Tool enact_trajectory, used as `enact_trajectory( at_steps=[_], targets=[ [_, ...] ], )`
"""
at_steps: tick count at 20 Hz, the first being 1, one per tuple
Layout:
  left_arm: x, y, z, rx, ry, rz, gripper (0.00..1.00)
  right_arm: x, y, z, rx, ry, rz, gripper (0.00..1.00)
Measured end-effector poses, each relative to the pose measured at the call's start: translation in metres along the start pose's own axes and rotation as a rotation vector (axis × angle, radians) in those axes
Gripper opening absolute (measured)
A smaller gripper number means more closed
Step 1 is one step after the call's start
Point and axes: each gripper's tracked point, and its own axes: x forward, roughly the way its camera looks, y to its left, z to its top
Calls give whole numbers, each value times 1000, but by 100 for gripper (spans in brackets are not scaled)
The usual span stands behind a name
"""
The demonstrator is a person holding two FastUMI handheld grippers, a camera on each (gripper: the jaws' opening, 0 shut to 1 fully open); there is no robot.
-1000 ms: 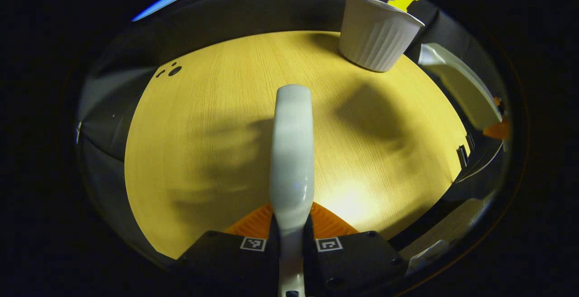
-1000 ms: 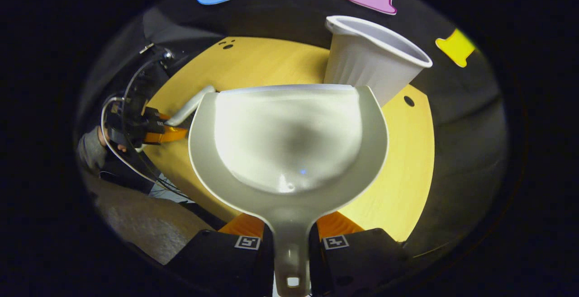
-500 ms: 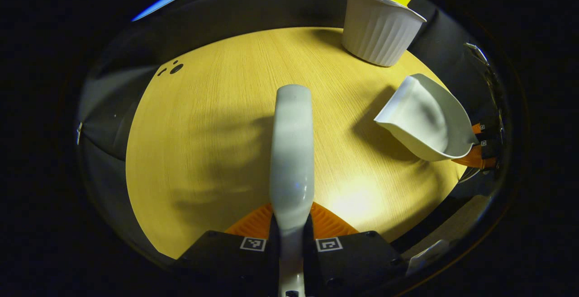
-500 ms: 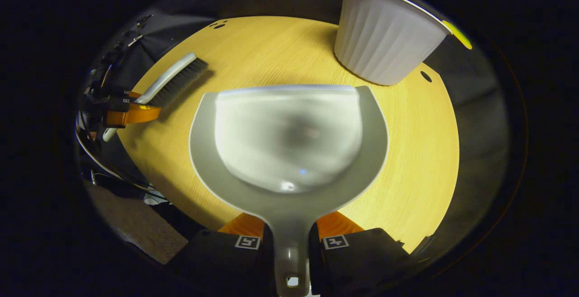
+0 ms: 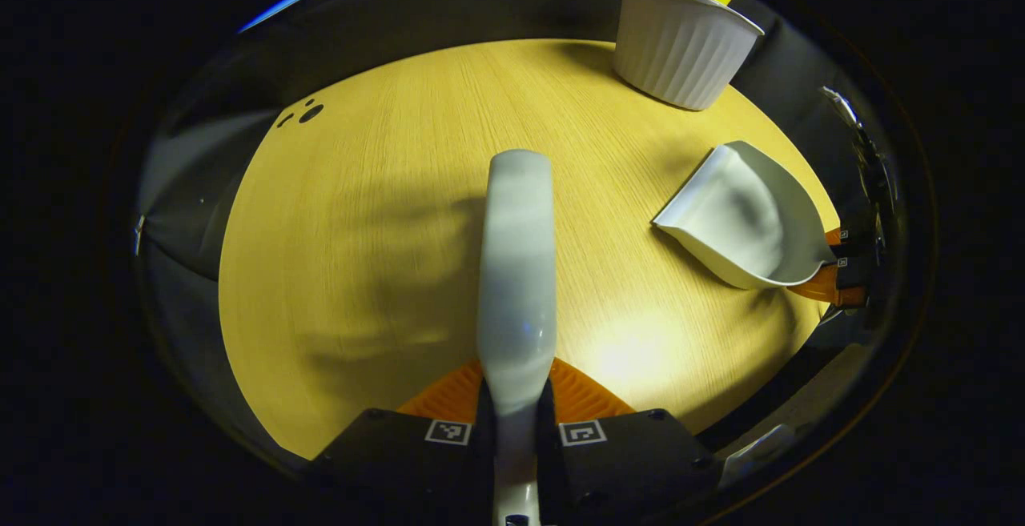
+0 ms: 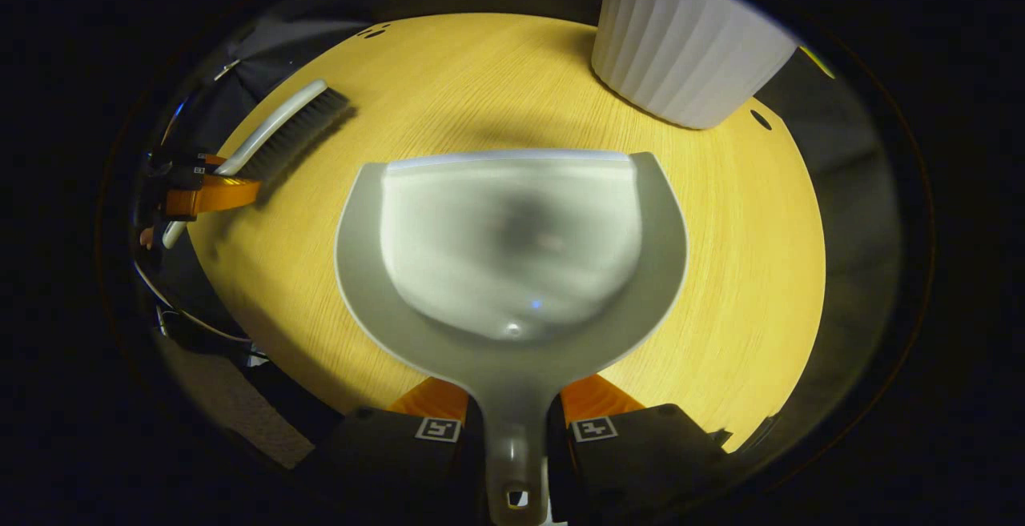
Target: Pick up the small broom and dustpan from the desktop, sweep the trash into the dustpan with the broom, and then empty the trash into the garbage bin.
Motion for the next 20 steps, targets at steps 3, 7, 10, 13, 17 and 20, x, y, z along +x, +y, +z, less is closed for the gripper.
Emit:
enact_trajectory(
  at_steps=[3, 7, 10, 13, 17, 20],
  targets=[
    [6, 0, -4, 3, 14, 1, 26, 3, 1, -2, 34, -11, 13, 35],
    [12, 1, -9, 20, 31, 20, 27, 4, 2, -7, 31, 16, 10, 37],
    [9, 3, -8, 30, 22, 27, 30, 5, 4, -9, 32, 33, 18, 38],
    [7, 6, -5, 55, 16, 44, 33, 2, 13, -17, 37, 77, 51, 36],
    [-5, 6, -5, 74, -3, 57, 30, -18, 17, -18, 59, 94, 87, 40],
    [-20, 10, -5, 98, -23, 69, 34, -40, 19, -13, 73, 71, 102, 39]
  ],
)
